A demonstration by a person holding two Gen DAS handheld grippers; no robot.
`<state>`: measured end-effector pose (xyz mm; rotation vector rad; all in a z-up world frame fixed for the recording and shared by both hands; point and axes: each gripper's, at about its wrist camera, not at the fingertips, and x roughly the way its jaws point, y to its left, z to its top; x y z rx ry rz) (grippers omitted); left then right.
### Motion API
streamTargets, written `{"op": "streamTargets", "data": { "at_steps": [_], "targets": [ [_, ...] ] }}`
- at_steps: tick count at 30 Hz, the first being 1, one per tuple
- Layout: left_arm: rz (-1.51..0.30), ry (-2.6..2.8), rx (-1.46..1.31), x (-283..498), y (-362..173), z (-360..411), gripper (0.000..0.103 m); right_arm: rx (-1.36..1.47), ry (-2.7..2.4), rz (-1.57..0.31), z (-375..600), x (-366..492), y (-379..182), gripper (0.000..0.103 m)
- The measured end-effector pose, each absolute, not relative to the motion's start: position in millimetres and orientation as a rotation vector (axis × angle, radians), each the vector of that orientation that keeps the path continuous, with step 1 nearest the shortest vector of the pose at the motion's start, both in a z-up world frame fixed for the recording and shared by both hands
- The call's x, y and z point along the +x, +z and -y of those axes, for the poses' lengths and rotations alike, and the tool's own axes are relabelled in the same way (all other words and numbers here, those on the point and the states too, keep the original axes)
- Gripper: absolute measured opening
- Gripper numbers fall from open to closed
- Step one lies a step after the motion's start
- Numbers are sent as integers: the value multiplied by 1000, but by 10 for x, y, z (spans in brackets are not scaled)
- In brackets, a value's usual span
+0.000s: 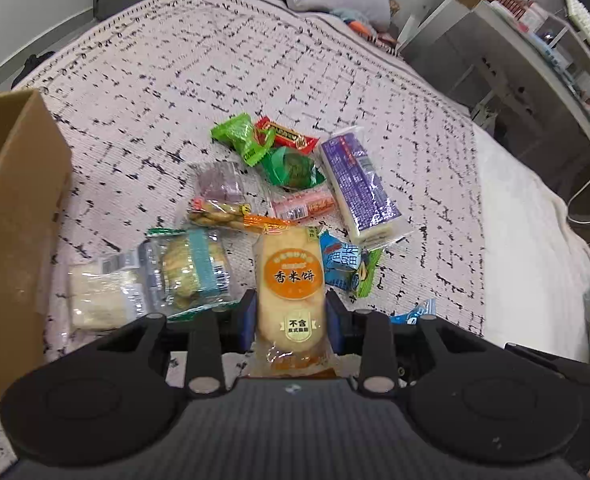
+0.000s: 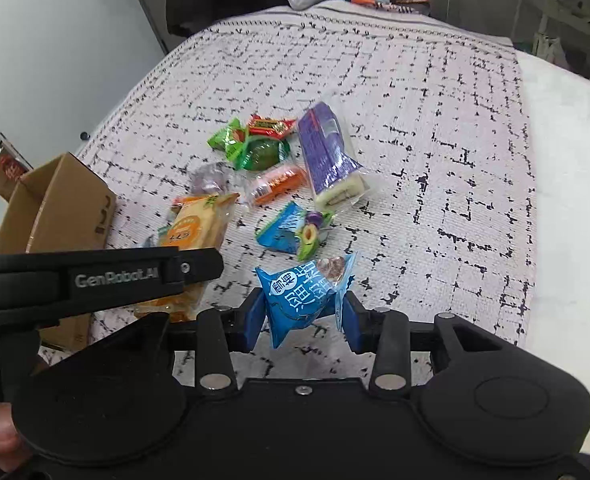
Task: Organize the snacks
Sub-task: 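Grasp the yellow bread roll with the left tool while the right tool grasps the blue packet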
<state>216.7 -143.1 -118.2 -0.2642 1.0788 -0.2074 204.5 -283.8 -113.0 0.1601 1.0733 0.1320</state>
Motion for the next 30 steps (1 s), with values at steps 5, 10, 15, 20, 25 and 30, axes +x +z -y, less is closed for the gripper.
{"op": "streamTargets", "data": {
  "at_steps": [5,10,15,20,25,30],
  "targets": [
    [-1055,-219,-283,2050,-1017,1214,34,173,116,-1036,2740,1934,-951,40],
    [-1027,-236,-297,1939,-815,988,34,172,113,-987,2590,1849,-748,40],
    [-999,-243,-303,1841,-646,762,34,185,113,-943,2400,1784,-572,40],
    [-973,-240,-290,1763,-539,548,34,202,117,-911,2219,1730,-461,40],
    [-953,-221,-299,1719,-473,323,34,192,142,-885,1976,1713,-358,40],
    [-940,-198,-319,1684,-438,83,34,180,173,-866,1749,1734,-297,40]
  ]
}}
